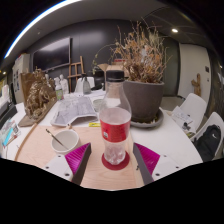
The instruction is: Pour water
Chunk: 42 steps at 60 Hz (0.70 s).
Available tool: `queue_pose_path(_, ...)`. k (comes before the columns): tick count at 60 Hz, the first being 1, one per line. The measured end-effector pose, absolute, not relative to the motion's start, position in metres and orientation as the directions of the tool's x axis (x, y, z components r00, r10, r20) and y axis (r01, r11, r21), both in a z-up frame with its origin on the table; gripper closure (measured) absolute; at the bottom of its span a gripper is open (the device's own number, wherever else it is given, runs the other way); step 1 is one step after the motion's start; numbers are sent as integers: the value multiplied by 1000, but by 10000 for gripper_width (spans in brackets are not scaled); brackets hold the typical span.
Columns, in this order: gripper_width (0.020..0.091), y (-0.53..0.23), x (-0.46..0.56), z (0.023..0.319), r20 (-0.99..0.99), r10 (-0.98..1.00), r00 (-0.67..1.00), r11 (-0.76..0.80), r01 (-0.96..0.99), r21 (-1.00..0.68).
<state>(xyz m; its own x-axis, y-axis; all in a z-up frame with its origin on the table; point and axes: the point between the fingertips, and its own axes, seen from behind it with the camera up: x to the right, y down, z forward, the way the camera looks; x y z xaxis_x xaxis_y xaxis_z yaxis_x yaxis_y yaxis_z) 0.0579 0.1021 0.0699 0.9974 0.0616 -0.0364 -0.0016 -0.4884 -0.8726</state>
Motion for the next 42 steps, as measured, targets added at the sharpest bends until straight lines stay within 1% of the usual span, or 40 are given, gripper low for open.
queue_pose_path(14,253,-19,24,130,37,11,999,-571,37,-820)
queue_pose_path(23,252,-100,-20,156,61,16,998,-601,59,-797)
queue_pose_path(33,251,-162,-80,174,17,67,998,-600,54,-799)
queue_pose_path(42,251,-188,-97,177,86,89,992,-597,122,-793)
